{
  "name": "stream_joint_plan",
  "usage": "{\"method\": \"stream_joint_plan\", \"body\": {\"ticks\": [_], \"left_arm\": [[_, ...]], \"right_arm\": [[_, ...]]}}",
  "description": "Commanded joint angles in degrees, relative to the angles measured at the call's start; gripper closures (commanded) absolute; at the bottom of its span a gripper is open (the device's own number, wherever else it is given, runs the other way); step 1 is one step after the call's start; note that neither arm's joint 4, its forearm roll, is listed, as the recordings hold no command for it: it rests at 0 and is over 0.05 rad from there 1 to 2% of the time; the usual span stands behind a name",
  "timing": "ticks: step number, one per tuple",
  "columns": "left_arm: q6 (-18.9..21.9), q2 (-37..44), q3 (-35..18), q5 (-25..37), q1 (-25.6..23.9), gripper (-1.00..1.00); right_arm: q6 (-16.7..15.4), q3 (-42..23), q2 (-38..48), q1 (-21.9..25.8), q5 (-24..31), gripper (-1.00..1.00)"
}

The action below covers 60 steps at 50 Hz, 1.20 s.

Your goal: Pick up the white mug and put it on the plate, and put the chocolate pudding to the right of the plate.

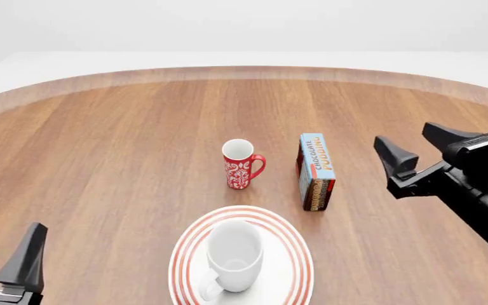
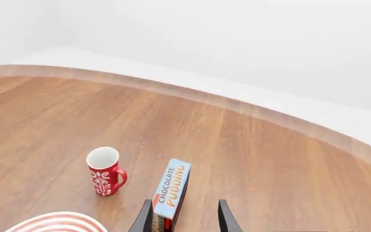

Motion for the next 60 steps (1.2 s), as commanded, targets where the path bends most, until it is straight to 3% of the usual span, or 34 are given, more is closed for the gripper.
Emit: {"method": "stream_joint_plan", "body": {"ticks": [1, 7, 17, 30, 37, 52, 60], "left_arm": [[-0.24, 0.0, 0.01, 0.01, -0.03, -1.0], [-0.18, 0.0, 0.01, 0.05, -0.08, -1.0], [-0.36, 0.0, 0.04, 0.12, -0.08, -1.0], [-0.59, 0.0, 0.02, 0.03, -0.15, -1.0], [-0.68, 0.0, 0.04, -0.01, -0.32, -1.0], [-0.86, 0.0, 0.03, -0.05, -0.36, -1.0], [-0.97, 0.0, 0.04, -0.09, -0.42, -1.0]], "right_arm": [[0.57, -3.65, 6.46, -0.49, -0.15, -1.0], [1.39, -3.95, 0.68, -0.68, 6.97, -1.0], [1.35, -6.51, 0.3, 0.07, 12.31, -1.0], [1.04, -12.87, 17.94, 1.62, 3.77, -1.0], [0.75, -13.63, 19.88, 1.47, 3.72, -1.0], [1.75, -12.78, 16.5, 1.78, 9.45, -1.0], [2.66, -18.34, 28.95, 2.27, 4.37, -1.0]]}}
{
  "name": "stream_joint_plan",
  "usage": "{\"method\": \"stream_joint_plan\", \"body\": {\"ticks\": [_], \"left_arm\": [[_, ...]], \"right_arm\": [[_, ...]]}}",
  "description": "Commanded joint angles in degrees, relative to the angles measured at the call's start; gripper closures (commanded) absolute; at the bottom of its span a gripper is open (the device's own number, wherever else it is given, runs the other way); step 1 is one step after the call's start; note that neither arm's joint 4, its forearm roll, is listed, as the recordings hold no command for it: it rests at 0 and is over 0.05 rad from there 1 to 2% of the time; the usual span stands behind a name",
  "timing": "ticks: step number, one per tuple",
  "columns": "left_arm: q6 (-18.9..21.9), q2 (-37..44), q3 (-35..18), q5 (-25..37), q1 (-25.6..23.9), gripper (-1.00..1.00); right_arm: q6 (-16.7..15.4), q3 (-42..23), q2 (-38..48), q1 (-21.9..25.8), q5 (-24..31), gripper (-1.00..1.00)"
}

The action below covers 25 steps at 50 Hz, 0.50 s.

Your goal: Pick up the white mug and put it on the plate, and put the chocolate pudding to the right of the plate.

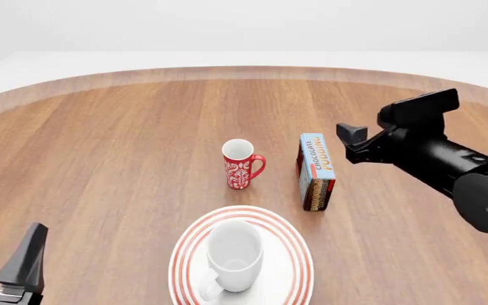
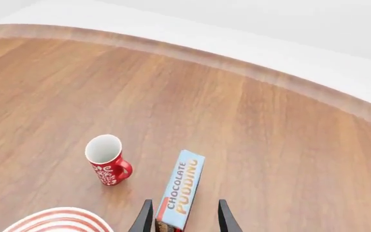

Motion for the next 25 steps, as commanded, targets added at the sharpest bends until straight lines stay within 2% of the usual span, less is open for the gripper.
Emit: {"method": "stream_joint_plan", "body": {"ticks": [1, 3, 8, 13, 25], "left_arm": [[-0.16, 0.0, 0.01, -0.04, -0.07, -1.0], [-0.16, 0.0, 0.01, -0.03, -0.12, -1.0], [-0.27, 0.0, 0.02, -0.05, -0.06, -1.0], [-0.39, 0.0, 0.05, -0.06, -0.06, -1.0], [-0.49, 0.0, 0.07, 0.06, -0.02, -1.0]], "right_arm": [[0.89, -4.71, 9.89, 0.5, -2.81, -1.0], [1.41, -6.08, 12.35, 0.74, -3.41, -1.0], [1.99, -5.11, 11.32, 1.01, -2.44, -1.0], [2.31, -7.99, 16.1, 0.87, -3.45, -1.0], [3.33, -10.3, 21.77, 0.57, -5.24, -1.0]]}}
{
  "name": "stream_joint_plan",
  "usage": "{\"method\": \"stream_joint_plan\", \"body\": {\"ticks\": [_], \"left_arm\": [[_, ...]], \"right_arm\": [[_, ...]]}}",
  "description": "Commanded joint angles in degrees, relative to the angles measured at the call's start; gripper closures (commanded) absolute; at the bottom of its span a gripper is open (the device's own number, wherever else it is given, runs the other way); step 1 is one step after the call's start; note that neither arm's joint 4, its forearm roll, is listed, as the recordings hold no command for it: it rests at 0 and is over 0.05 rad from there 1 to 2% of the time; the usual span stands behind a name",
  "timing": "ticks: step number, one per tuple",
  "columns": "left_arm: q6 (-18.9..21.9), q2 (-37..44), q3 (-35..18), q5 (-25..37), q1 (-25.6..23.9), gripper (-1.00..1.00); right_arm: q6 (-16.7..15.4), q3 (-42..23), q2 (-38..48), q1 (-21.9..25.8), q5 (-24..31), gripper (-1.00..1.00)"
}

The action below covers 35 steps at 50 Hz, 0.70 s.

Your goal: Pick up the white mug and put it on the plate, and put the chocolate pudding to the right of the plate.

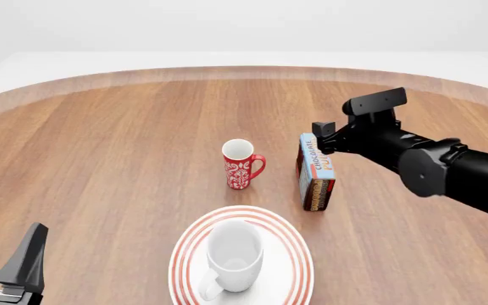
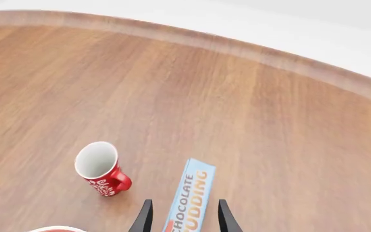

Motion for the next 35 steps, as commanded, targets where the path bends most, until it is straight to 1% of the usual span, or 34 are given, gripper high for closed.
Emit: {"method": "stream_joint_plan", "body": {"ticks": [1, 10, 19, 35], "left_arm": [[-0.14, 0.0, 0.02, 0.05, 0.05, -1.0], [-0.12, 0.0, 0.02, 0.1, 0.06, -1.0], [-0.03, 0.0, 0.02, 0.18, 0.05, -1.0], [0.06, 0.0, 0.04, 0.47, 0.22, -1.0]], "right_arm": [[1.25, -2.86, 6.13, -0.33, -1.32, -1.0], [2.13, -4.04, 8.48, -0.61, -1.24, -1.0], [3.4, -2.99, 9.6, -0.84, -2.32, -1.0], [6.59, -2.02, 12.72, -1.1, -3.7, -1.0]]}}
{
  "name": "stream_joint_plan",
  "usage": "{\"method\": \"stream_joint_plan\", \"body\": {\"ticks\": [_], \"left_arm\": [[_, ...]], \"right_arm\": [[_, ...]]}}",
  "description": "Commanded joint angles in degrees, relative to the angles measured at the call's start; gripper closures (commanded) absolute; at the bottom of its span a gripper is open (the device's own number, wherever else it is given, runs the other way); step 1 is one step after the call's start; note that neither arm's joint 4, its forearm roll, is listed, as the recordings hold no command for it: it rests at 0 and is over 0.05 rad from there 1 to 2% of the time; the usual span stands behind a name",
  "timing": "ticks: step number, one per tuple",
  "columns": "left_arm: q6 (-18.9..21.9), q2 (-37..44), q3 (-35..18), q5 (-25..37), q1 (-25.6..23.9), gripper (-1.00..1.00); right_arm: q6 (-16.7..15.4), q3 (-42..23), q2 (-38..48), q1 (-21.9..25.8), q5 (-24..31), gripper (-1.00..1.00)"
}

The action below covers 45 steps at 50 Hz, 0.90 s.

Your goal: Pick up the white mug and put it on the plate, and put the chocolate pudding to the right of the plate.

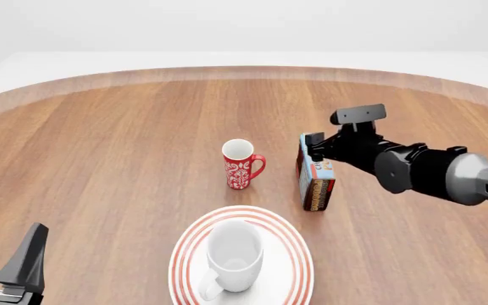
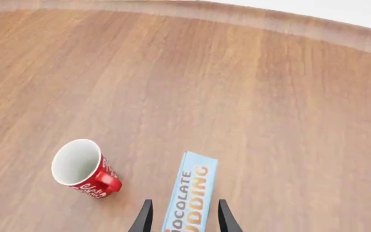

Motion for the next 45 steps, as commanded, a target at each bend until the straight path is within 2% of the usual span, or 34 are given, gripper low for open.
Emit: {"method": "stream_joint_plan", "body": {"ticks": [1, 20, 45], "left_arm": [[0.06, 0.0, 0.0, 0.18, 0.1, -1.0], [0.06, 0.0, 0.03, 0.58, 0.26, -1.0], [0.04, 0.0, 0.06, 1.1, 0.21, -1.0]], "right_arm": [[2.13, 0.45, 2.22, -0.05, -0.91, -1.0], [5.94, -0.4, 5.72, 0.45, -1.86, -1.0], [9.06, 0.27, 7.59, 0.4, -3.81, -1.0]]}}
